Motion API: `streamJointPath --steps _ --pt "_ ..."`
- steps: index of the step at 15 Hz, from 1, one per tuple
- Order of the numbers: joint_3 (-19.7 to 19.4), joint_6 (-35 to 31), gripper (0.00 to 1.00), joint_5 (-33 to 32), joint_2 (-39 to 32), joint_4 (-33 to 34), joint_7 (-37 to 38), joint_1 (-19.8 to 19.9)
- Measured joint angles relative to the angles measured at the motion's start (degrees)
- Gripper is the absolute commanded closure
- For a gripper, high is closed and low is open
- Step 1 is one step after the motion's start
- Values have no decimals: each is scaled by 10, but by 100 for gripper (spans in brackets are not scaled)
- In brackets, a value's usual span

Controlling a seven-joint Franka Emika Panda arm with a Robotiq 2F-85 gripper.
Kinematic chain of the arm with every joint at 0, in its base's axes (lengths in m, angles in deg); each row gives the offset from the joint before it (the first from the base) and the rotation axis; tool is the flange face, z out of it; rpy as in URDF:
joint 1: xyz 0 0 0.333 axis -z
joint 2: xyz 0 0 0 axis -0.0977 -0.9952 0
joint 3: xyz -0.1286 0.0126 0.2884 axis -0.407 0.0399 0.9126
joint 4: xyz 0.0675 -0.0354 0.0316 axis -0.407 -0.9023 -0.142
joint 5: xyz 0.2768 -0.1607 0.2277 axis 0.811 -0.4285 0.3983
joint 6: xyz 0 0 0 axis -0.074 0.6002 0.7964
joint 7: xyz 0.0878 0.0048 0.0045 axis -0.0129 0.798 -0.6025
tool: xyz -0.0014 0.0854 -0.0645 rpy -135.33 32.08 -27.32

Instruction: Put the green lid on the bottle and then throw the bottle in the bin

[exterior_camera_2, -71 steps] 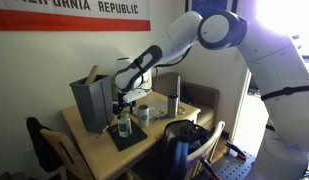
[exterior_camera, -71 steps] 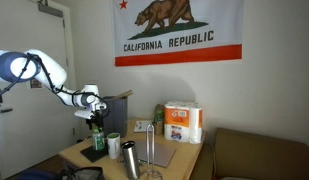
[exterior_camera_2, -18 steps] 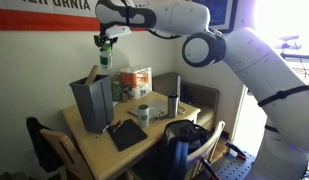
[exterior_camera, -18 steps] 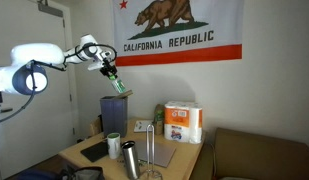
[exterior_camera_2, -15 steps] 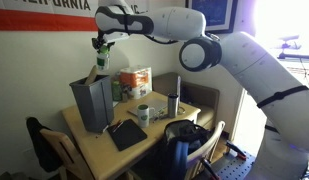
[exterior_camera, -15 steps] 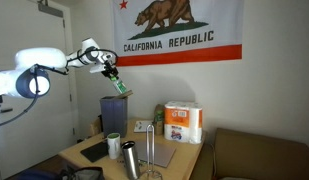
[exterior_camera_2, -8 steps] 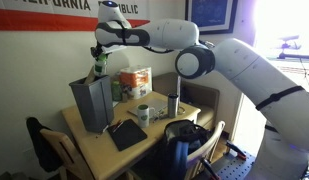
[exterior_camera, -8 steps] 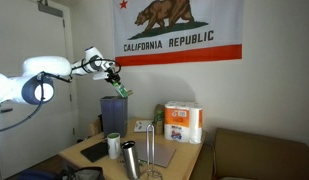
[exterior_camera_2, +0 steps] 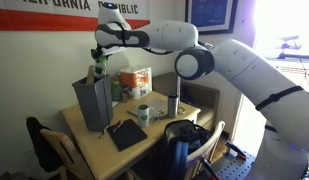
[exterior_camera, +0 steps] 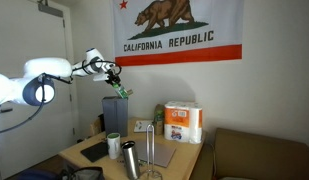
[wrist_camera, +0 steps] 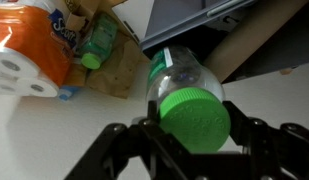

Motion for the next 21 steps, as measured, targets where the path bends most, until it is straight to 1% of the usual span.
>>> streamJointPath --steps 3,7,8,9,10,12,21 --pt "5 27 60 7 -1 1 0 0" --pt "8 43 60 16 -13 0 0 2" --pt "9 45 10 18 -16 0 0 3" --pt "9 47 9 19 -19 0 0 4" --pt "9 49 2 20 -22 1 0 5" --pt "10 52 0 20 -27 0 0 7" --pt "10 56 0 20 -30 10 0 9"
